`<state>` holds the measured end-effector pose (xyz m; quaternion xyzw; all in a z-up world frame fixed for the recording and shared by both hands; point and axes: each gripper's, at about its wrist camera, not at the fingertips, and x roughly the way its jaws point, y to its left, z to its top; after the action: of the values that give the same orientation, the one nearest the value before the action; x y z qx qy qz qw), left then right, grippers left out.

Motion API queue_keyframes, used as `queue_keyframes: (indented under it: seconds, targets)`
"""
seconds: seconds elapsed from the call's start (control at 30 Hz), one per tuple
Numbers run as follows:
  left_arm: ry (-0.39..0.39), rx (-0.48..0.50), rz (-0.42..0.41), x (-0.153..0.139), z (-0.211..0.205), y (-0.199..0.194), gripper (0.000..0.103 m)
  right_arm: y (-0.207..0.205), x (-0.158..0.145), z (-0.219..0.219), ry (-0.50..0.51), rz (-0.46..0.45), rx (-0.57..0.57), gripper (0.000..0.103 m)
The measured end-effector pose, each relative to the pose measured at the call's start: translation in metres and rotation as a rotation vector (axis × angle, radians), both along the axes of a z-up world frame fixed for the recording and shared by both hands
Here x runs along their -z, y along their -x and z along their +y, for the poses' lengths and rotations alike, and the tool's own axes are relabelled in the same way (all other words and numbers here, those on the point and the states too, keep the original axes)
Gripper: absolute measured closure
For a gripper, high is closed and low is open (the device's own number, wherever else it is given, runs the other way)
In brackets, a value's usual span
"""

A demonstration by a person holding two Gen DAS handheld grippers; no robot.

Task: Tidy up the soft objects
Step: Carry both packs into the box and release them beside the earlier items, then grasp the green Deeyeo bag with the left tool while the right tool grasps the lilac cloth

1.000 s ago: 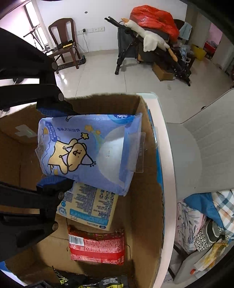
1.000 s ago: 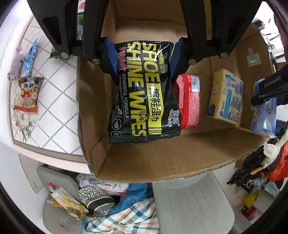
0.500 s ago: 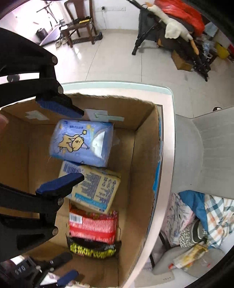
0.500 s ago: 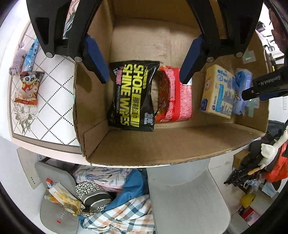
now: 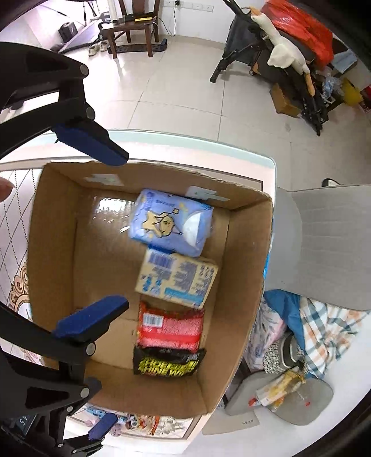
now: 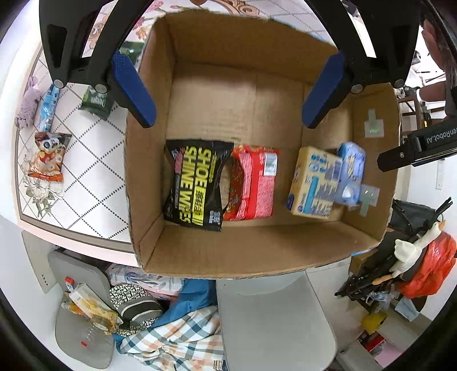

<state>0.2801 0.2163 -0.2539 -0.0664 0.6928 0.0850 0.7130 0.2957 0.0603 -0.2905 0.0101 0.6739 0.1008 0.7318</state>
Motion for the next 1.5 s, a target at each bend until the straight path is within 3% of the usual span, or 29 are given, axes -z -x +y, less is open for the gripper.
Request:
queue_keyframes:
  seconds: [0.5,0.77,1.0,1.17,1.27,1.5]
  targets:
    - [-0.026,0.008,-0.206,-0.084,-0.022,0.085,0.010,0.079,-0.070,-0.020,-0.024,-0.090,-0.035,0.000]
    - [-0.060,0.055,-0.236,-0.107,-0.038,0.116,0.010,0.117,-0.109,-0.033,-0.059,-0.148,-0.048,0.000]
    - [-0.042,0.062,-0.234,-0.114,-0.054,0.128,0.010,0.134,-0.118,-0.044,-0.098,-0.156,-0.057,0.000]
    - [-0.068,0.174,-0.255,-0.121,-0.111,0.120,0.010,0.132,-0.117,-0.089,-0.114,-0.147,0.019,0.000]
    - [-0.062,0.280,-0.250,-0.115,-0.165,0.109,0.010,0.128,-0.118,-0.146,-0.090,-0.159,0.119,0.000]
    - [-0.030,0.495,-0.145,-0.051,-0.295,0.071,0.010,0.122,-0.092,-0.283,0.021,-0.113,0.319,0.000]
